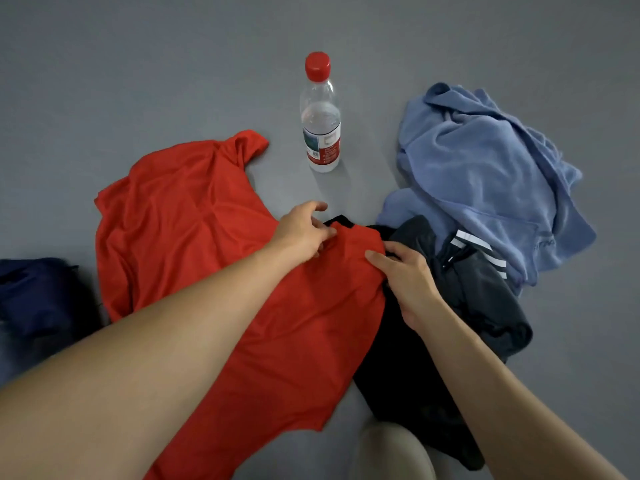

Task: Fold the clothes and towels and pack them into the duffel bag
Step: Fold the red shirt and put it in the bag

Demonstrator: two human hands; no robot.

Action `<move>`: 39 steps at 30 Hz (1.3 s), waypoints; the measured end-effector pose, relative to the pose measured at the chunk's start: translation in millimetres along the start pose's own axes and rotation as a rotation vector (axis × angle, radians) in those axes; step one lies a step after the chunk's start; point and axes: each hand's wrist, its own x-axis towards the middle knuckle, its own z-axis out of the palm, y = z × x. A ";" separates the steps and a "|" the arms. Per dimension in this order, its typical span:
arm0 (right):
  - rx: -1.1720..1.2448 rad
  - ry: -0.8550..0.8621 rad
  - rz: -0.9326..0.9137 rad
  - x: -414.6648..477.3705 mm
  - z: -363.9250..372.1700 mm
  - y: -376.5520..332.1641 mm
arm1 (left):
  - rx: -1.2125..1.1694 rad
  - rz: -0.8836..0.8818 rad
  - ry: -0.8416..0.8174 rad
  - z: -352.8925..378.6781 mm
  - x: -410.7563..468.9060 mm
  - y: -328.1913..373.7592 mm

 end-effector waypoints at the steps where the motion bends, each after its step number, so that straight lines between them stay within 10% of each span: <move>1: 0.031 -0.025 0.004 -2.1 -4.2 2.6 | -0.001 -0.013 -0.014 1.4 0.4 0.5; 9: 0.203 -0.093 -0.125 -55.6 -17.1 4.4 | -0.380 0.092 -0.004 -9.6 -38.6 7.3; 17: -0.900 -0.309 -0.830 -106.0 54.8 62.5 | -0.822 -0.258 0.126 -14.4 -110.0 -87.2; 23: -1.180 -0.581 -0.813 -109.2 84.5 123.3 | -1.011 -0.469 0.309 -14.2 -123.1 -145.7; 33: -1.083 -0.582 -0.703 -112.6 97.2 133.1 | 0.080 0.011 0.717 -44.4 -206.5 -216.3; 39: -0.798 -0.545 -0.247 -105.4 195.2 126.7 | 0.589 -0.157 0.478 -54.1 -249.8 -293.2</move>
